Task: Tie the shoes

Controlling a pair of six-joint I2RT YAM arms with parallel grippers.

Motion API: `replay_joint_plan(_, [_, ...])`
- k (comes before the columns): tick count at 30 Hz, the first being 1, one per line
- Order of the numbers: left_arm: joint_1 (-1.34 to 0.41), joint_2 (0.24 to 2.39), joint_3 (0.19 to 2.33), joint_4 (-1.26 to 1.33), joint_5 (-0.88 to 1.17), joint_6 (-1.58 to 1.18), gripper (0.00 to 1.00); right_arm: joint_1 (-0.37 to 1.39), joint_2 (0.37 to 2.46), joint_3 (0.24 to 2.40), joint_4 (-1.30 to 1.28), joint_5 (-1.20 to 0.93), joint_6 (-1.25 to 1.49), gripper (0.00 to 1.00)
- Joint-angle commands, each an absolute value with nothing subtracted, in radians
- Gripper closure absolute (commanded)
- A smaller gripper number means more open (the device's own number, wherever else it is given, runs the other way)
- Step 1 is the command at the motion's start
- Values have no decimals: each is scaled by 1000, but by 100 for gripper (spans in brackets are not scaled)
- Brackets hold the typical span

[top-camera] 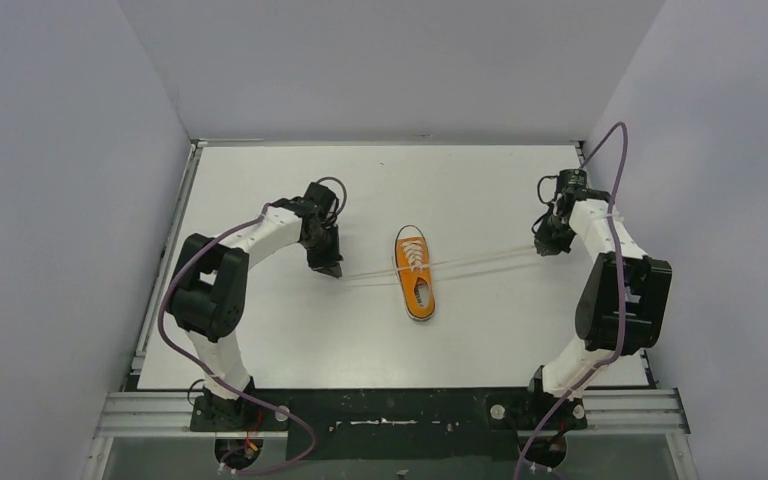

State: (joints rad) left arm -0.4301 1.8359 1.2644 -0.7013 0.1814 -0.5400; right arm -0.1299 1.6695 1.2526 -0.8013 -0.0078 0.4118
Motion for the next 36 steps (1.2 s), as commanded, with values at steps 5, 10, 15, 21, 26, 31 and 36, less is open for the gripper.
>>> replay_joint_plan(5, [-410, 1817, 1133, -699, 154, -504, 100, -229, 1688, 1148, -661, 242, 488, 100])
replay_joint_plan(10, [-410, 1842, 1124, -664, 175, -475, 100, -225, 1736, 1114, -588, 257, 483, 100])
replay_joint_plan(15, [-411, 1762, 1119, -676, 139, -476, 75, -187, 1747, 1120, -607, 119, 426, 100])
replay_joint_plan(21, [-460, 1515, 1051, -653, 40, -398, 42, -178, 1626, 1102, -777, 32, 418, 50])
replay_joint_plan(26, [-610, 1481, 1023, -367, 126, -208, 34, -128, 1530, 1117, -818, -154, 443, 23])
replay_joint_plan(31, [-657, 1660, 1097, -210, 251, -103, 37, -23, 1585, 1103, -632, -444, 694, 6])
replay_joint_plan(36, [-680, 1803, 1177, -190, 283, -77, 41, 66, 1673, 1092, -559, -412, 886, 13])
